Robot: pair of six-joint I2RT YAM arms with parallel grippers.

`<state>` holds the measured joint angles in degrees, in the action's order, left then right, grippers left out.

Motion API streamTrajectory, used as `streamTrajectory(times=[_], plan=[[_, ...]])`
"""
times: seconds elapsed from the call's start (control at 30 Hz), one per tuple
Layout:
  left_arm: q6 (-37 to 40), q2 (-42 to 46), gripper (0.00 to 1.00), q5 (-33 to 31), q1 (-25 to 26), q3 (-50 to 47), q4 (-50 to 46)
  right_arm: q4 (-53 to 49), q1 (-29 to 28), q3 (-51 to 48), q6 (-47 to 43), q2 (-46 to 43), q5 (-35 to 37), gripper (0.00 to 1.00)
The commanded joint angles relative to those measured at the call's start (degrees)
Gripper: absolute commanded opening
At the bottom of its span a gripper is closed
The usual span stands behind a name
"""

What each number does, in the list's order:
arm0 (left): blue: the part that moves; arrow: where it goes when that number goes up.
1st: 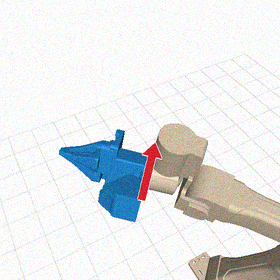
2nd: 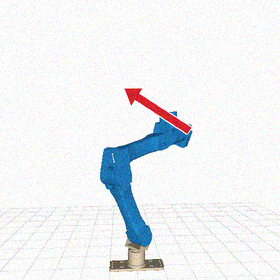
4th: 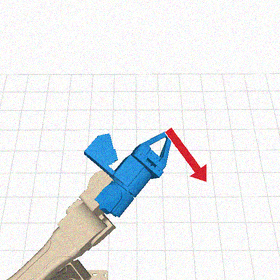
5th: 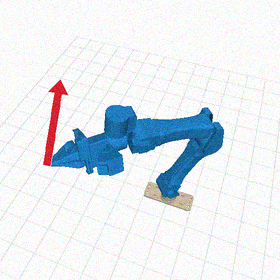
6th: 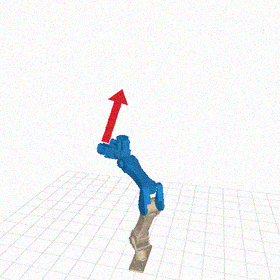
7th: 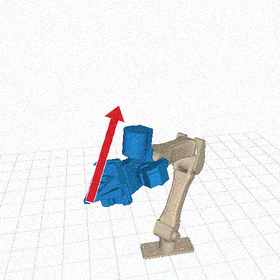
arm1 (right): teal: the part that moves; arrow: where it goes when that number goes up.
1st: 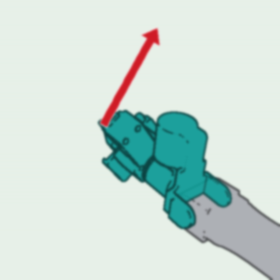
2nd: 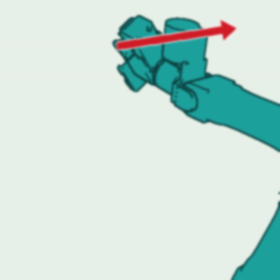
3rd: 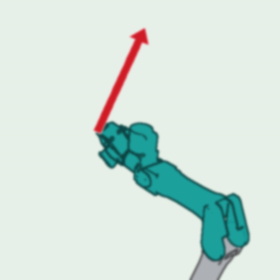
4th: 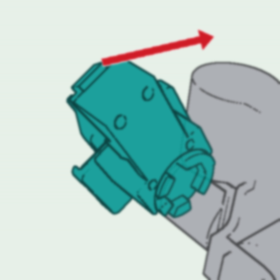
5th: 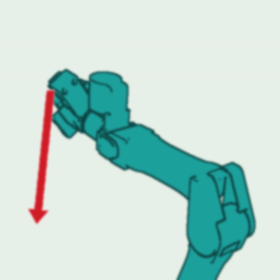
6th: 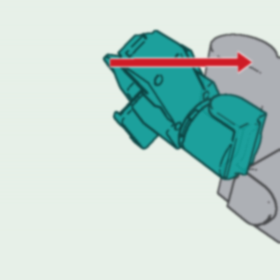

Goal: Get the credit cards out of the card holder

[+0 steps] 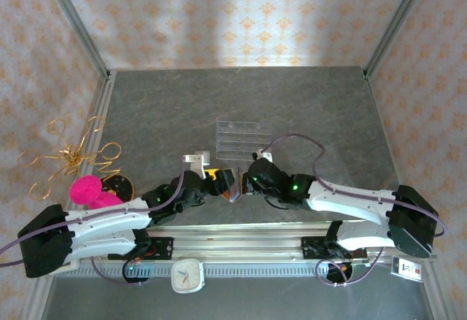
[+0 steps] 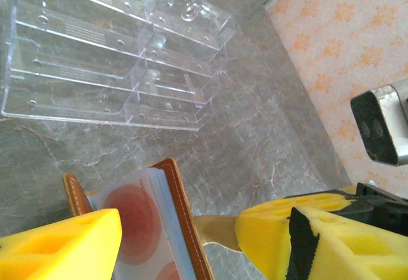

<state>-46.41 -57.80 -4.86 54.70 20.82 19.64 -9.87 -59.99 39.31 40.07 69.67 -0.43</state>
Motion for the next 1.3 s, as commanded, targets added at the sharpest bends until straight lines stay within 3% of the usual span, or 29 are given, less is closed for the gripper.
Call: streamTrajectory(times=[0.0, 0.1, 0.23, 0.57, 0.7, 0.93, 1.27], plan=[[1.50, 0.54, 0.69, -2.33, -0.46, -0.64, -2.37, -2.54, -0.49, 2.31, 0.60, -1.00, 2.05, 0.00], [1.46, -0.32, 0.65, -2.07, -0.63, -0.93, -1.37, -4.27, -0.48, 2.03, 0.55, -1.04, 3.56, 0.00], [1.41, -1.61, 0.62, -1.21, -0.94, -0.62, -1.12, -1.26, -0.56, 1.54, -0.11, -1.64, -0.71, 0.00], [1.32, 0.76, 0.52, -0.94, -1.66, -1.70, -0.22, -3.17, -2.33, 8.04, -2.01, 0.20, -0.91, 0.00], [1.07, -0.14, 0.50, -0.17, -1.86, -2.41, 0.90, -4.27, -1.25, 4.74, 0.09, -0.27, 0.85, 0.00], [0.97, -4.77, 0.44, 2.02, -1.87, -2.29, 3.70, -2.42, 6.98, -10.18, 2.90, -5.30, 3.19, 0.00], [1.67, -16.46, 0.25, 4.34, -1.91, -1.07, 10.00, 3.85, 9.25, -14.61, 1.25, 3.37, 3.44, 0.02]])
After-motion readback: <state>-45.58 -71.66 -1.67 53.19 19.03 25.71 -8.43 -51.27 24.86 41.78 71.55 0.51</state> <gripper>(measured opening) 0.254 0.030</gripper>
